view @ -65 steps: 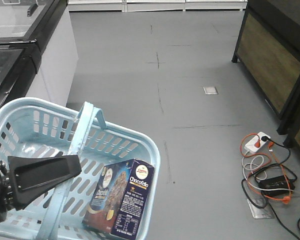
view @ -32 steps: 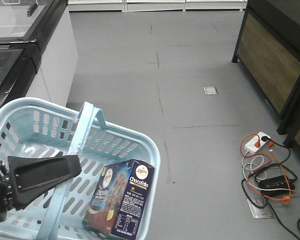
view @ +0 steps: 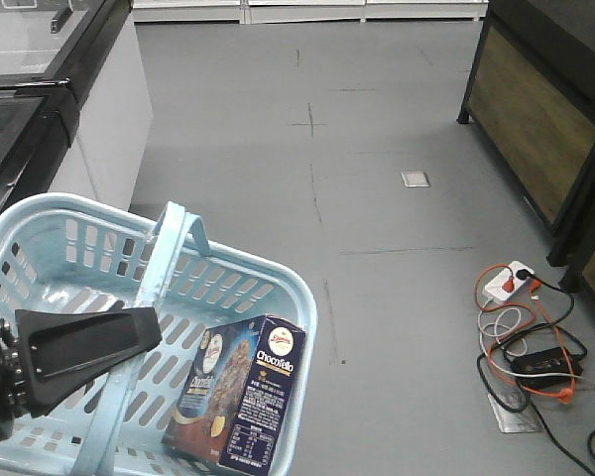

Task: Left arm holds basket, right arm returns cookies
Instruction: 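Drive the base toward the drink shelves, basket held in left gripper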

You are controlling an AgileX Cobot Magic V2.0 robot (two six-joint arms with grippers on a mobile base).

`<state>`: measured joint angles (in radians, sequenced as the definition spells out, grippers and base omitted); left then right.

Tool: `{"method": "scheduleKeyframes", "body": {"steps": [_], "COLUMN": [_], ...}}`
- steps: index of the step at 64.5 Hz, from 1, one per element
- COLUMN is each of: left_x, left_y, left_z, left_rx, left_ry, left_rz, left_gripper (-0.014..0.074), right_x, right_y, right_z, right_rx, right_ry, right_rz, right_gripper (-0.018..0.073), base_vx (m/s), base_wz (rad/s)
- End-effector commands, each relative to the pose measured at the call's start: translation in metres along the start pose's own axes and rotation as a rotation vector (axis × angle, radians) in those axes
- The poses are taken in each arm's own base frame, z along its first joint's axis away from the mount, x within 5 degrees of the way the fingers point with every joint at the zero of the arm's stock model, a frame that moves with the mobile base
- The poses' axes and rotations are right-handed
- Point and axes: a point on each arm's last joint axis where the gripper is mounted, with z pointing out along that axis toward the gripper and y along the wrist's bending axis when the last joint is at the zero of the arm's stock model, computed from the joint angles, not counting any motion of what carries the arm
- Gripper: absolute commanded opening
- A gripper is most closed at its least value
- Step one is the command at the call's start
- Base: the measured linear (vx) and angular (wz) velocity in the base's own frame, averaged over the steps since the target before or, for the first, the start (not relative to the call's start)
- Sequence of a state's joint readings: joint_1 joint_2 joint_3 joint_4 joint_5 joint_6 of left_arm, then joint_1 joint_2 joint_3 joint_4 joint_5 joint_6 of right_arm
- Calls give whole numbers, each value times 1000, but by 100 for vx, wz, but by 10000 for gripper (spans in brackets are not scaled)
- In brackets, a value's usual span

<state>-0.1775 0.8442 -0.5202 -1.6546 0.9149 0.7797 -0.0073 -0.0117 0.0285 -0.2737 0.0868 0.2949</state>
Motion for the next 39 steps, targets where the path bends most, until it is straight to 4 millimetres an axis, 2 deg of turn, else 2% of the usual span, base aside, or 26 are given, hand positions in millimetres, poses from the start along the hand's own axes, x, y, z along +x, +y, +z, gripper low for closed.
{"method": "scheduleKeyframes", "body": {"steps": [1,39], "left_x": [-8,-8], "left_y": [-18,-18], "left_z": [-2,-2], "left_rx": [111,111], "left_ry": [-52,-52], "left_rz": [-17,-17], "left_gripper": [-7,-7], "right_x": [0,0], "right_y": [2,2], "right_z": [0,0], "right_rx": [-16,-16], "right_ry": [-64,-64], "right_rz": [-20,-20], "right_gripper": [-3,-3], "base_vx": [1,4], "base_wz": [-4,-10]}}
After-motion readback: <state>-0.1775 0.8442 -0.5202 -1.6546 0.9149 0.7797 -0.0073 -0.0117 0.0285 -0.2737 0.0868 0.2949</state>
